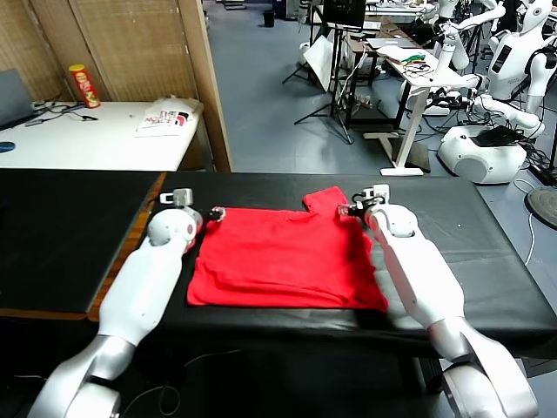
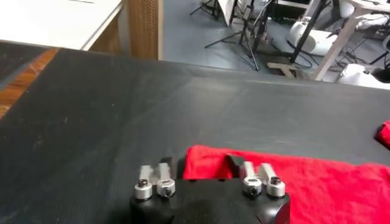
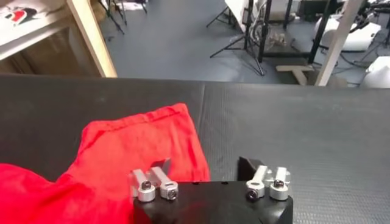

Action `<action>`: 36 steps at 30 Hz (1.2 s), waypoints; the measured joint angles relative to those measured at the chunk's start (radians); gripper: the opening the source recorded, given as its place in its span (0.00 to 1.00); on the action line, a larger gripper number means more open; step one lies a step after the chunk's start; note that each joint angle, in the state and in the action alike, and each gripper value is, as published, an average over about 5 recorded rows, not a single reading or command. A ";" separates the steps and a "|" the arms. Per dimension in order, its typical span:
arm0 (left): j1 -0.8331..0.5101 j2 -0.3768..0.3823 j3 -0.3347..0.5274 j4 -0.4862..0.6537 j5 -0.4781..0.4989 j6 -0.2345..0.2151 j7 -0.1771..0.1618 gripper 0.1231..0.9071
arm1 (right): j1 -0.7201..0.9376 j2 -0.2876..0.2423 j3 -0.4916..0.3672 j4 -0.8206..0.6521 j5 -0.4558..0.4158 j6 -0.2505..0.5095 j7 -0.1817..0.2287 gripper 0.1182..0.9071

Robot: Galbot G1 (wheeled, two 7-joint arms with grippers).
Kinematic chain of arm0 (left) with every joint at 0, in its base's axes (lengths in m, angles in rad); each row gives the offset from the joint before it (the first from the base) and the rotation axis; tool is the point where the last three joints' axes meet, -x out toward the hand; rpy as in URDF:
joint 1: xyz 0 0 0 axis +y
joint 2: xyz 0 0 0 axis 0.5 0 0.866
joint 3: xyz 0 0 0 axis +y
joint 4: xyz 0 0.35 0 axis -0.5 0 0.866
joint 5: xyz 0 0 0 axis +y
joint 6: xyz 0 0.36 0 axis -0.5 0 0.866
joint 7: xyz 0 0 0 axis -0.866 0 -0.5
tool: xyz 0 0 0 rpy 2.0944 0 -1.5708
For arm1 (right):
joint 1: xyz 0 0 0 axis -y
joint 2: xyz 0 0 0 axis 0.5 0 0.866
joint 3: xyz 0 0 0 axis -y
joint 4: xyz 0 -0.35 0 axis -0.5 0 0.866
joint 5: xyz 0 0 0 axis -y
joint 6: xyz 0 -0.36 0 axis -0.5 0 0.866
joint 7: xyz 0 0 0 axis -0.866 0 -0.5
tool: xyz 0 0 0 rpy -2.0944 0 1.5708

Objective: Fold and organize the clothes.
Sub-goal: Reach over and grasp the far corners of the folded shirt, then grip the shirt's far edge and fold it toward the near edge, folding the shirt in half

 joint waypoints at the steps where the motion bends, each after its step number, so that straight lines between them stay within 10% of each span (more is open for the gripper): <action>1: 0.002 0.000 0.000 -0.001 0.004 -0.001 0.001 0.03 | -0.002 0.002 0.003 0.001 0.005 0.000 0.001 0.09; 20: 0.047 0.049 -0.006 -0.126 -0.046 -0.008 -0.030 0.00 | -0.167 -0.133 0.042 0.324 0.164 0.097 -0.039 0.01; 36: 0.304 0.244 -0.077 -0.540 -0.157 0.027 -0.068 0.00 | -0.439 -0.321 0.069 0.725 0.225 -0.021 0.077 0.01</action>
